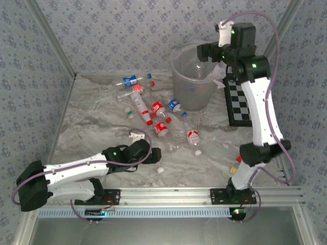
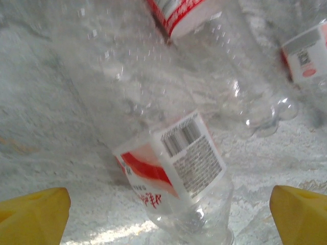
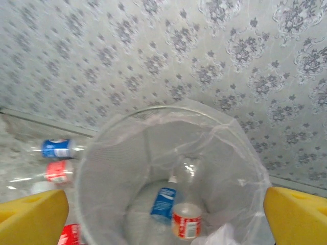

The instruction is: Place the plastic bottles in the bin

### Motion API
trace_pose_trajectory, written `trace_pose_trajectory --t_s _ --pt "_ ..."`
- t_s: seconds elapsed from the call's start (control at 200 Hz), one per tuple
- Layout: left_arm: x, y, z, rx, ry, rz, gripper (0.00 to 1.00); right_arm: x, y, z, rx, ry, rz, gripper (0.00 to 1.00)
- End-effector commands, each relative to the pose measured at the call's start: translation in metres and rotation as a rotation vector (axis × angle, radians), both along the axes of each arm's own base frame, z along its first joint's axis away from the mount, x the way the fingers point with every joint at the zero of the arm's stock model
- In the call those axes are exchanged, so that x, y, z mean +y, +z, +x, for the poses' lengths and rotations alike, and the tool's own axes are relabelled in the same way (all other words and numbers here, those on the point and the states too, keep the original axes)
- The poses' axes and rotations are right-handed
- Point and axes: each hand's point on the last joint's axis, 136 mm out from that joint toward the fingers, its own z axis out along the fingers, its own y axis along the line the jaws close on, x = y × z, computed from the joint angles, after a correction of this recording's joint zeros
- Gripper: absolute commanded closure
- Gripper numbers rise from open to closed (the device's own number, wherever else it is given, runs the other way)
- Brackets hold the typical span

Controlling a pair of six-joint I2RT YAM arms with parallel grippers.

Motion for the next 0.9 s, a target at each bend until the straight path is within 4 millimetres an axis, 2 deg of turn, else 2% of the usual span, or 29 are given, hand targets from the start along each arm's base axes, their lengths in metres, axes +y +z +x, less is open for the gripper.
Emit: trace_pose_trajectory --t_s 0.0,0.24,0.34,0.44,0.5,0.665,0.79,0.895 --pt "-0.013 -0.012 -0.009 0.077 0.000 -0.050 0.00 0.021 -0.032 -0.011 0.109 0.090 0.127 0.00" --pt "-0.037 -0.030 -0.008 0.111 -0.074 -0.027 0.00 0.034 -0.082 -0.059 0.235 0.194 0.229 0.00" --pt "-0.038 -0.041 -0.008 0.144 -0.091 0.042 0.04 0.035 -0.097 -0.077 0.259 0.221 0.263 0.00" --pt "-0.040 -0.048 -0.009 0.179 -0.099 0.095 0.10 0.032 -0.103 -0.096 0.257 0.229 0.282 0.00" --pt "-0.042 -0.054 -0.009 0.196 -0.102 0.123 0.13 0.035 -0.096 -0.100 0.217 0.260 0.290 0.00" --pt "-0.046 -0.056 -0.005 0.202 -0.110 0.166 0.31 0.037 -0.088 -0.111 0.209 0.294 0.284 0.00" --pt "-0.051 -0.047 -0.004 0.203 -0.122 0.173 0.39 0.044 -0.094 -0.118 0.244 0.319 0.327 0.00" --pt "-0.046 -0.026 0.001 0.156 -0.120 0.188 0.46 0.055 -0.103 -0.122 0.281 0.339 0.342 0.00"
